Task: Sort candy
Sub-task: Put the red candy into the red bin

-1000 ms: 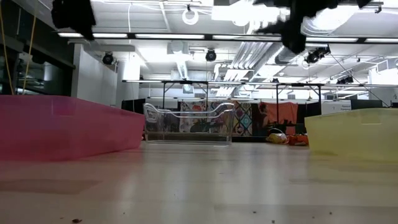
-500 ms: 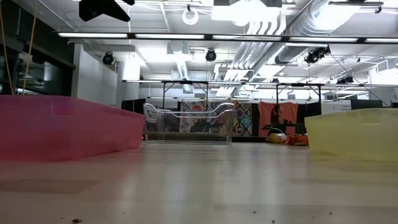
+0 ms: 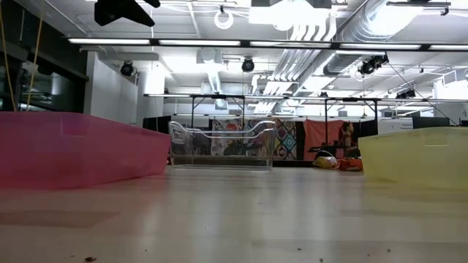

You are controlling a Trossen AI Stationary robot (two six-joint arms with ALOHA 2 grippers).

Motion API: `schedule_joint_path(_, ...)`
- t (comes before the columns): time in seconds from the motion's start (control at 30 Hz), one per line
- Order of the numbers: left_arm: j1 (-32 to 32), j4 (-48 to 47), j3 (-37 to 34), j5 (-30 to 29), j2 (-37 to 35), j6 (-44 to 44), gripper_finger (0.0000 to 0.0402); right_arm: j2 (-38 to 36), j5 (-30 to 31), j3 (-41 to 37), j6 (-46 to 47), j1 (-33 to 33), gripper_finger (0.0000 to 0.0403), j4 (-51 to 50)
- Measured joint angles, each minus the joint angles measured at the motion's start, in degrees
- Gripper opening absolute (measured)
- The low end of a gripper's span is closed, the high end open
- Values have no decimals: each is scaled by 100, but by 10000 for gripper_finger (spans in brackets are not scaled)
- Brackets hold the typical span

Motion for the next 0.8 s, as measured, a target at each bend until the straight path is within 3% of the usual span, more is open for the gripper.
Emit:
schedule_joint_path(0.43,0,0,0,0,0,-41,175,898,67,34,-376,78,212,361)
schedule_joint_path(0.53,0,-2,0,30,-24,-42,175,856,57,24,-397,71,160,269)
schedule_joint_path(0.67,0,-11,164,456,-222,114,175,458,-64,-23,-645,77,30,70)
schedule_joint_path(0.8,-4,17,432,590,-515,601,175,-482,57,-9,-717,-37,28,-192)
